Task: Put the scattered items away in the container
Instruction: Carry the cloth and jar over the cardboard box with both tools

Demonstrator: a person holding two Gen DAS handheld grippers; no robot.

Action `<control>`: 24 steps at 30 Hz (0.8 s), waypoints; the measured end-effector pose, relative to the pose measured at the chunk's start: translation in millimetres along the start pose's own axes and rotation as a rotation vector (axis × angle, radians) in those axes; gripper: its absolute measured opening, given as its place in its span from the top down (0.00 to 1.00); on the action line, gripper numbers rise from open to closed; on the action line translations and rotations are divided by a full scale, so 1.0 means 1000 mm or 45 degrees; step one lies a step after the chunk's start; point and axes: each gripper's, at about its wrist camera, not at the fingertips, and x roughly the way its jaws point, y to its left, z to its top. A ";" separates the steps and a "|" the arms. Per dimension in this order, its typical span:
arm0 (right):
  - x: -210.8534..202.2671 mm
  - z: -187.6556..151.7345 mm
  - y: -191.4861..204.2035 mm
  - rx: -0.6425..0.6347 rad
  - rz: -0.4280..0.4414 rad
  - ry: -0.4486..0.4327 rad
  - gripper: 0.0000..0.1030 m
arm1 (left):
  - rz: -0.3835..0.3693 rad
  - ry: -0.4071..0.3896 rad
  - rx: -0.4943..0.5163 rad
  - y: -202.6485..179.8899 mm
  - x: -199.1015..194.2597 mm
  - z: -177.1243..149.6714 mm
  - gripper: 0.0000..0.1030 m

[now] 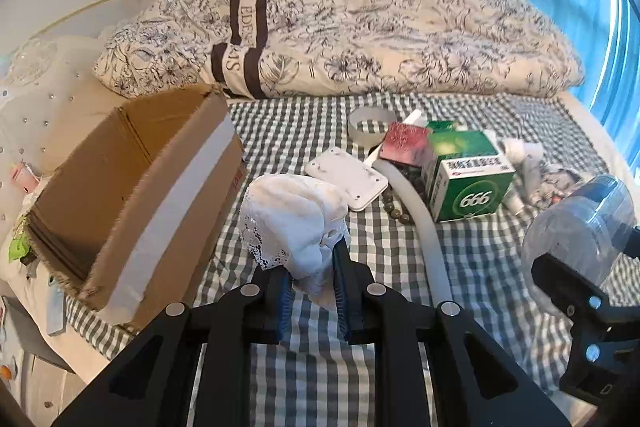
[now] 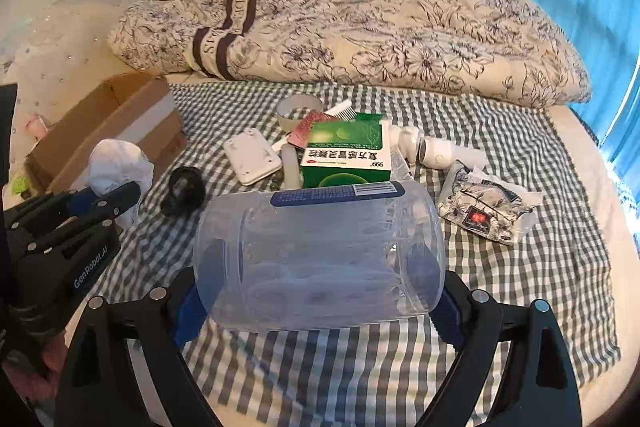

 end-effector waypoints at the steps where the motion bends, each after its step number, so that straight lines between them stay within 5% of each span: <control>1: -0.005 -0.001 0.004 -0.006 -0.007 -0.007 0.13 | -0.006 -0.004 -0.004 0.002 -0.004 0.000 0.82; 7: -0.029 0.013 0.040 -0.036 -0.016 -0.066 0.13 | -0.028 -0.059 -0.029 0.031 -0.029 0.016 0.82; 14: -0.028 0.068 0.117 -0.102 0.101 -0.132 0.13 | 0.010 -0.121 -0.063 0.102 -0.047 0.049 0.82; 24: 0.053 0.143 0.223 -0.220 0.230 -0.025 0.13 | 0.128 0.044 -0.262 0.218 0.029 0.051 0.82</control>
